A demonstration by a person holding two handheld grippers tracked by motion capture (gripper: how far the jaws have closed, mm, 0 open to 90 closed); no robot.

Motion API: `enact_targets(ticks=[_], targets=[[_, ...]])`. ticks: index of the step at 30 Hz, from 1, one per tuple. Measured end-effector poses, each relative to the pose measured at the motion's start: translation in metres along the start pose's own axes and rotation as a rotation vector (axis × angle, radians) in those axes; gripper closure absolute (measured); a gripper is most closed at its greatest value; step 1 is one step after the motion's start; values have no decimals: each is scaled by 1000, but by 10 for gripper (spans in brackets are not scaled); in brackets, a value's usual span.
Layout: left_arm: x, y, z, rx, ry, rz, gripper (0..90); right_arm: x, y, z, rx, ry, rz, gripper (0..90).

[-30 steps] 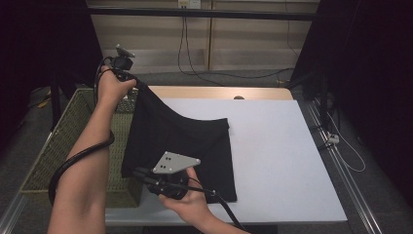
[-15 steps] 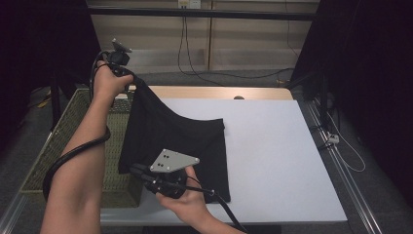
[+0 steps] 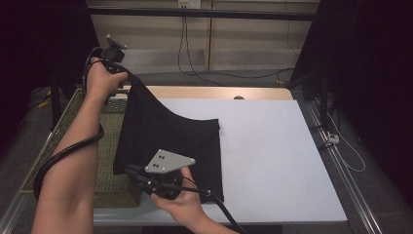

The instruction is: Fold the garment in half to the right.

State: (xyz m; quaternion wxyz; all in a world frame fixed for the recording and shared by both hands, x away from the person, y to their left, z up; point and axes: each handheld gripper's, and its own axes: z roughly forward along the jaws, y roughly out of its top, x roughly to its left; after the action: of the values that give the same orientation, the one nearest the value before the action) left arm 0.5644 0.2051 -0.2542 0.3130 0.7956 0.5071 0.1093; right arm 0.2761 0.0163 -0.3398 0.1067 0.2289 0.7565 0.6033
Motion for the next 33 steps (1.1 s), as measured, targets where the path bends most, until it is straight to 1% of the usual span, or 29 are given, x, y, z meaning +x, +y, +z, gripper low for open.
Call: enact_targets(ticks=[1,2,3,4,5,6,7,8,9,11,12,13,14,15,16,17,18,19,21,22,23,25,26,27,28,29,30,31,33], targets=[[1,-1,0,7,2,1,890,0,0,0,1,-1,-4,848],[2,-2,0,2,-3,-10,890,0,1,0,1,1,-3,848],[2,-3,0,3,4,-11,890,1,1,0,1,1,-5,848],[4,-3,-1,18,8,8,890,1,1,0,3,2,-3,848],[6,-3,0,10,-3,25,890,1,2,1,1,1,-3,848],[7,-3,0,12,-3,29,890,2,2,1,2,0,-7,848],[7,-3,-1,14,-1,27,890,2,2,1,-1,3,-10,848],[4,-4,-1,10,5,-15,891,3,2,2,0,2,-9,848],[5,-3,-2,15,9,-4,890,3,2,2,3,4,-4,848],[6,-3,-3,15,19,-6,891,3,2,4,3,7,-12,848],[8,-2,-5,34,18,23,891,3,2,5,2,5,-7,848],[7,-3,-4,14,22,-5,891,3,2,5,2,5,-7,848],[9,-3,-5,11,17,4,890,3,2,6,1,5,-9,848],[11,-3,-7,32,21,23,891,2,2,6,1,7,-11,848],[10,-4,-6,6,11,-18,891,2,3,6,0,6,-14,848],[11,-4,-7,10,21,-9,890,2,3,6,0,6,-14,848],[13,-4,-9,22,25,15,891,3,3,6,-1,7,-12,848],[12,-4,-8,1,23,-12,890,3,4,6,-2,6,-13,848],[12,-3,-9,7,27,-6,891,2,4,6,-10,8,-9,848],[13,-2,-10,12,29,4,891,2,4,6,-13,11,-6,848],[12,-2,-11,7,29,-6,891,2,4,8,-16,10,-1,848],[13,0,-13,13,37,-6,891,3,4,8,-14,13,-5,848],[16,1,-14,13,30,32,891,4,4,9,-9,9,-8,848],[16,0,-15,15,32,22,891,4,4,10,-8,10,-12,848],[17,0,-16,19,35,26,891,5,4,11,-7,12,-19,848],[17,-1,-16,16,47,28,891,4,3,12,-9,14,-25,848],[18,-1,-17,27,55,32,891,5,3,12,-10,11,-21,848],[19,-2,-18,23,65,29,891,5,3,13,-13,12,-22,848],[23,-4,-20,15,62,9,891,6,3,13,-13,14,-20,848]])
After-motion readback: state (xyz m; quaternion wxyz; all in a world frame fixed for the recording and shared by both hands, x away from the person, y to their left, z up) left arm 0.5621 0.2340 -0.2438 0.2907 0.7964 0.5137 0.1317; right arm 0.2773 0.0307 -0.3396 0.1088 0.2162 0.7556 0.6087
